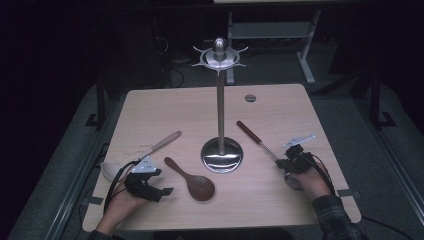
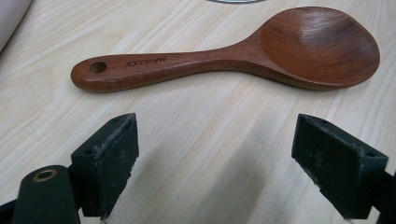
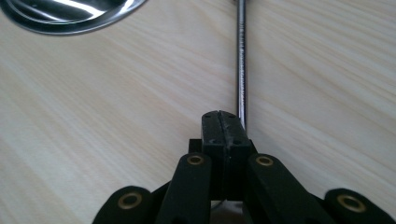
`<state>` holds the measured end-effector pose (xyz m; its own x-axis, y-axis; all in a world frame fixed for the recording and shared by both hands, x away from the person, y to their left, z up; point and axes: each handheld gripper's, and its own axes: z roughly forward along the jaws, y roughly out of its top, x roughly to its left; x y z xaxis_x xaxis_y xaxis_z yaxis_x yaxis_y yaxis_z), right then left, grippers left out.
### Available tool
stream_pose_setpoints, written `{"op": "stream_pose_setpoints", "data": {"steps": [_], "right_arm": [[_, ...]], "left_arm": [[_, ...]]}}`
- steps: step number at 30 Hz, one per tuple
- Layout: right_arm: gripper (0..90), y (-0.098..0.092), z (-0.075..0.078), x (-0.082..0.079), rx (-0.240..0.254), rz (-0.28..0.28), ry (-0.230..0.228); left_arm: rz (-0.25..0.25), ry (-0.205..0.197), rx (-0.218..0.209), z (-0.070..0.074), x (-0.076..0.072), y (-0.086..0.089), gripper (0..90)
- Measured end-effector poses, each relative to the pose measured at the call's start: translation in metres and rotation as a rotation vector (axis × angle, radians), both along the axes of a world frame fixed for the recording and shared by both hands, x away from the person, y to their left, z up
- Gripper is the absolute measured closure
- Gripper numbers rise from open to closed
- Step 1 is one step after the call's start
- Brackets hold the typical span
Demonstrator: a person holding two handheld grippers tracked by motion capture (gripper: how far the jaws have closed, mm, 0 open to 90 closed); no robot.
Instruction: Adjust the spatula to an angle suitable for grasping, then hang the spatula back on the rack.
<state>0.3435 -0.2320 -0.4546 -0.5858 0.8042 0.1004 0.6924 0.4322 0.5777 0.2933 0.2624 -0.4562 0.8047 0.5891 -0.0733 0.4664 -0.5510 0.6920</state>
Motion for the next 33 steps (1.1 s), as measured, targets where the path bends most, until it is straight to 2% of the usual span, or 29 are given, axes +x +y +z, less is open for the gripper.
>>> {"op": "stream_pose_setpoints", "data": {"steps": [4, 8, 9, 12, 14, 23, 25, 28, 33], "right_arm": [[90.0, -0.010, -0.001, 0.005, -0.009, -0.024, -0.005], [90.0, -0.016, 0.003, 0.006, 0.034, -0.024, 0.015], [88.4, -0.017, 0.004, 0.007, 0.048, -0.013, 0.006], [80.5, -0.020, 0.008, 0.006, 0.098, 0.007, 0.018], [75.7, -0.020, 0.011, 0.006, 0.104, 0.012, 0.022], [60.8, -0.010, 0.024, 0.014, 0.071, 0.027, 0.009], [60.8, -0.008, 0.025, 0.016, 0.067, 0.031, 0.010], [61.0, 0.001, 0.029, 0.023, 0.019, 0.040, 0.003], [62.3, 0.012, 0.033, 0.035, -0.022, 0.050, 0.017]], "left_arm": [[-0.006, 0.001, 0.009, 0.000, 0.000, -0.001, 14.3], [-0.008, 0.001, 0.010, 0.000, 0.000, -0.001, 14.3], [-0.008, 0.001, 0.010, 0.000, 0.000, -0.001, 14.3], [-0.009, 0.000, 0.010, -0.001, 0.000, -0.001, 14.3], [-0.009, 0.004, 0.006, -0.001, 0.000, -0.002, 14.3], [-0.011, 0.004, 0.006, 0.000, 0.000, -0.002, 14.3], [-0.013, 0.000, 0.005, 0.000, 0.000, -0.002, 14.4], [-0.013, -0.004, 0.004, 0.000, 0.000, -0.001, 14.5], [-0.011, -0.002, -0.002, 0.000, 0.000, -0.001, 14.5]]}}
